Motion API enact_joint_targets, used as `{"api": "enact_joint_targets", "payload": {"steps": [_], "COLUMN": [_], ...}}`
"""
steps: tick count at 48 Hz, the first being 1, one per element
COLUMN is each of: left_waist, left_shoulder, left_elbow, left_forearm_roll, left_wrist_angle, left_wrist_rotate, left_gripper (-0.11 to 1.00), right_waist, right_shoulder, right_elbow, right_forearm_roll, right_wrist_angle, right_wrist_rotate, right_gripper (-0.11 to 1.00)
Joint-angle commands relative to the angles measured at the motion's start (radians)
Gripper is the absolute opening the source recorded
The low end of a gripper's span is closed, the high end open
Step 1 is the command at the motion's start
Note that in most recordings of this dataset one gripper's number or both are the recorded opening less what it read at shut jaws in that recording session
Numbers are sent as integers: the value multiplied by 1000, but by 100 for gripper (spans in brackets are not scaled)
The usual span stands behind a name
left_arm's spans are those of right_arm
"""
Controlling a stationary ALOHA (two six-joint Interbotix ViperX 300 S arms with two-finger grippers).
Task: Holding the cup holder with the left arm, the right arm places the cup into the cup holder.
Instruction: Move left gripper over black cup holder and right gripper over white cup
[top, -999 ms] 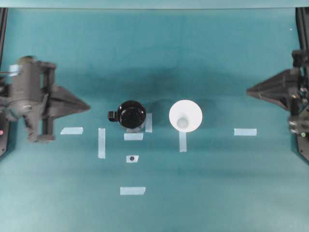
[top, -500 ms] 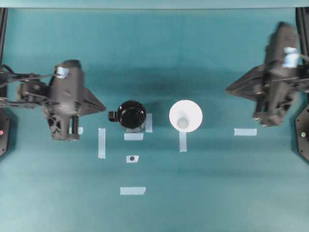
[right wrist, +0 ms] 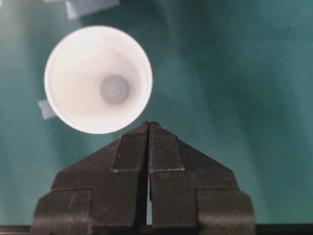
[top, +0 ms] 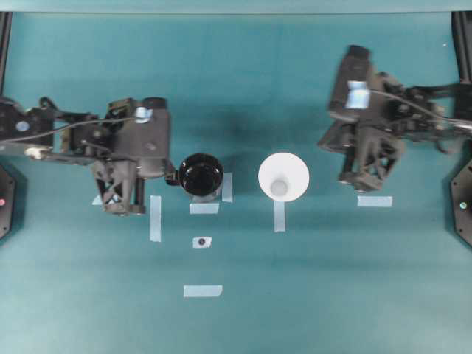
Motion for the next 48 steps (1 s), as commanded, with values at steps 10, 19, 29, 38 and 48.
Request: {"api": "enact_joint_targets", "payload": {"steps": [10, 19, 29, 38, 48], "left_waist": [3, 3, 3, 3, 3], "left_shoulder": [2, 3, 8, 9, 31], "left_elbow": [-37, -37, -34, -32, -15], "left_forearm_roll": [2, 2, 2, 2, 2], "left_wrist_angle": [26, 32, 46, 52, 38], "left_wrist_rotate": [9, 8, 8, 6, 3], "left_gripper": [3, 3, 3, 8, 59], "right_waist": [-3, -3, -3, 2, 2], "right_shoulder": [118, 135, 137, 138, 152], "right_elbow": [-95, -109, -110, -118, -123], "right_forearm_roll": [-3, -11, -21, -21, -21], "right_wrist_angle": [46, 44, 38, 31, 28], "right_wrist_rotate": [-6, -6, -23, -69, -71], "right_gripper": [2, 2, 6, 20, 72]}}
